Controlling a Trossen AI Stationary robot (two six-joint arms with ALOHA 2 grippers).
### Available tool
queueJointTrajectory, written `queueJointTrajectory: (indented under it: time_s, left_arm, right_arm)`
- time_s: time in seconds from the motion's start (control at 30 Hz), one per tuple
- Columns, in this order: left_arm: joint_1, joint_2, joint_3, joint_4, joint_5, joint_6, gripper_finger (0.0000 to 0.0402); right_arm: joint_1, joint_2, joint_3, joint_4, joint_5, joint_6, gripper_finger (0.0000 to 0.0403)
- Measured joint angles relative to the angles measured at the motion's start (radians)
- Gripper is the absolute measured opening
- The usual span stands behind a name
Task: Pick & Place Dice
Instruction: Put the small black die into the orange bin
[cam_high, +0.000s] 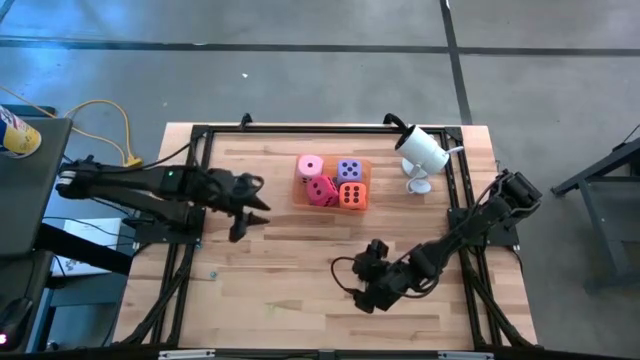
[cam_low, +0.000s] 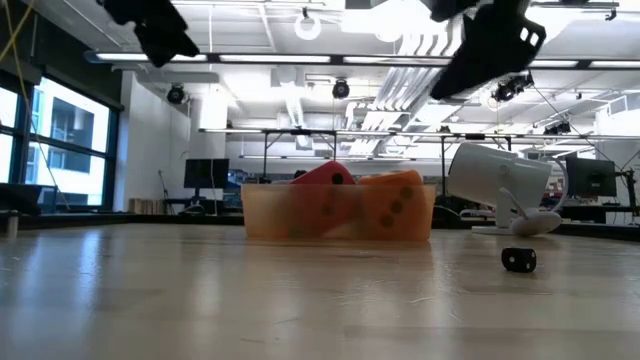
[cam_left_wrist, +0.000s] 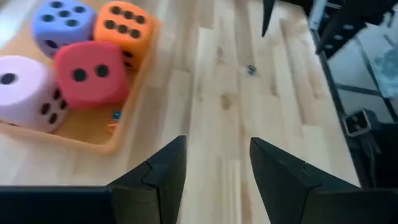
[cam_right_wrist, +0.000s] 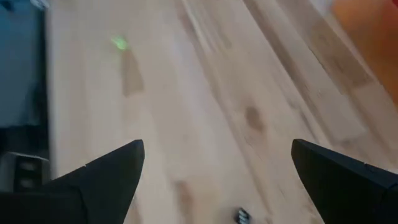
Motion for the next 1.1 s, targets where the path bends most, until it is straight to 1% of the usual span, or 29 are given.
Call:
queueJointTrajectory:
  time_s: [0.1, 0.17, 0.23, 0.4, 0.5, 0.6, 0.7, 0.87, 1.1]
  left_arm:
    - [-0.057, -0.007, -0.012, -0.006, -0.001, -0.038, 0.0171]
    - [-0.086, 0.000, -0.012, 0.003, -0.001, -0.066, 0.0171]
    - [-0.112, 0.011, -0.012, 0.007, -0.012, -0.084, 0.0171]
    - [-0.203, 0.041, -0.012, 0.030, -0.133, -0.107, 0.0171]
    - [-0.257, 0.059, -0.012, 0.039, -0.198, -0.107, 0.0171]
    - [-0.306, 0.078, -0.012, 0.072, -0.244, -0.107, 0.0171]
    - [-0.346, 0.099, -0.012, 0.116, -0.260, -0.107, 0.0171]
    - [-0.393, 0.138, -0.012, 0.154, -0.265, -0.103, 0.0171]
    - [-0.415, 0.177, -0.012, 0.200, -0.265, -0.104, 0.0170]
  right_arm:
    - [-0.003, 0.009, 0.003, 0.001, -0.045, 0.037, 0.0396]
    - [-0.004, 0.010, 0.001, -0.046, -0.125, 0.080, 0.0396]
    - [-0.004, 0.010, 0.001, -0.107, -0.175, 0.149, 0.0396]
    - [0.012, 0.011, 0.001, -0.298, -0.207, 0.298, 0.0396]
    - [0.028, 0.037, 0.001, -0.335, -0.209, 0.341, 0.0396]
    - [0.042, 0.074, 0.001, -0.322, -0.196, 0.327, 0.0396]
    - [0.040, 0.122, 0.001, -0.310, -0.181, 0.274, 0.0396]
    - [0.010, 0.198, 0.001, -0.298, -0.153, 0.218, 0.0396]
    - [-0.015, 0.245, 0.001, -0.190, -0.148, 0.138, 0.0396]
